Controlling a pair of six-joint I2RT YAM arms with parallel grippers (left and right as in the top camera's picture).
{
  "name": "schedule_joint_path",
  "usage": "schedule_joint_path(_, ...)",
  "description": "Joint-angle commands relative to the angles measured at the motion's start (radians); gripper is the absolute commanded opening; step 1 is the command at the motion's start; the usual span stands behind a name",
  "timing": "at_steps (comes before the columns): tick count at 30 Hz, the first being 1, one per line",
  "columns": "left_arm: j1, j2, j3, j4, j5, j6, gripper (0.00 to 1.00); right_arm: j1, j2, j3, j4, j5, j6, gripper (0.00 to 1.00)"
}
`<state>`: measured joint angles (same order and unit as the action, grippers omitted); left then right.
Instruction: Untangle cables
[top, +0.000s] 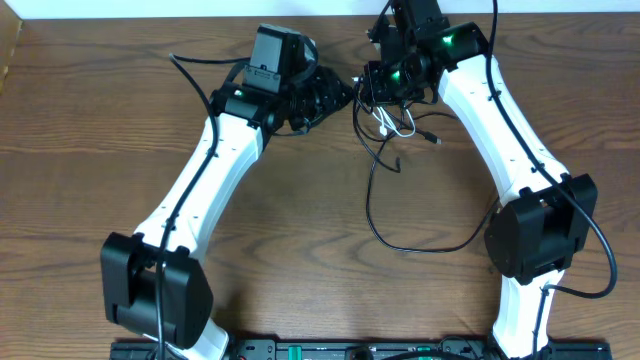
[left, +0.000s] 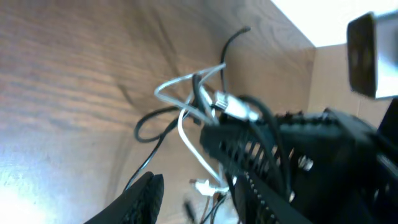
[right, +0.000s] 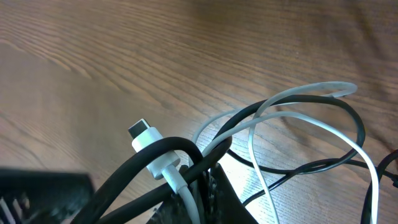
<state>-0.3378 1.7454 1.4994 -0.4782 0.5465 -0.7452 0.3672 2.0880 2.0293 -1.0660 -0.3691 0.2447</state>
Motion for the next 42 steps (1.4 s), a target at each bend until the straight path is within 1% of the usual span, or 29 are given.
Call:
schedule_joint_path(1,0.0,-0.008,0.01,0.043,-0.006,-0.016,0.43,0.008,0.009,-0.003,-0.001,0.005,-0.006,0.01)
schedule_joint_path(6,0.003,-0.008,0.01,0.06,-0.004,-0.012,0.4,0.006,0.009,-0.003,-0.002,0.021,-0.006,0.01)
schedule_joint_path(10,0.003,-0.017,0.01,0.05,-0.001,0.031,0.38,0.006,0.009,-0.003,-0.011,0.028,-0.006,0.01)
schedule_joint_path(14,0.003,-0.03,0.01,0.039,-0.026,0.056,0.38,0.006,0.009,-0.003,-0.012,0.031,-0.006,0.01)
schedule_joint_path(25,0.002,-0.034,0.01,0.042,-0.096,0.056,0.39,0.014,0.009,-0.003,-0.021,0.03,-0.006,0.01)
schedule_joint_path(32,0.002,-0.076,0.011,0.039,-0.096,0.079,0.4,0.014,0.009,-0.003,-0.026,0.03,-0.006,0.01)
schedule_joint_path(33,0.002,-0.08,0.011,0.041,-0.095,0.079,0.43,0.014,0.009,-0.003,-0.025,0.03,-0.006,0.01)
schedule_joint_path(34,0.002,-0.081,0.011,0.044,-0.091,0.079,0.44,0.014,0.009,-0.003,-0.025,0.03,-0.006,0.01)
schedule_joint_path(37,0.002,-0.079,0.011,0.054,-0.033,0.079,0.44,0.014,0.009,-0.003,-0.026,0.03,-0.006,0.01)
schedule_joint_path(42,-0.013,-0.067,0.011,0.054,0.011,0.078,0.44,0.014,0.009,-0.003,-0.026,0.03,-0.006,0.01)
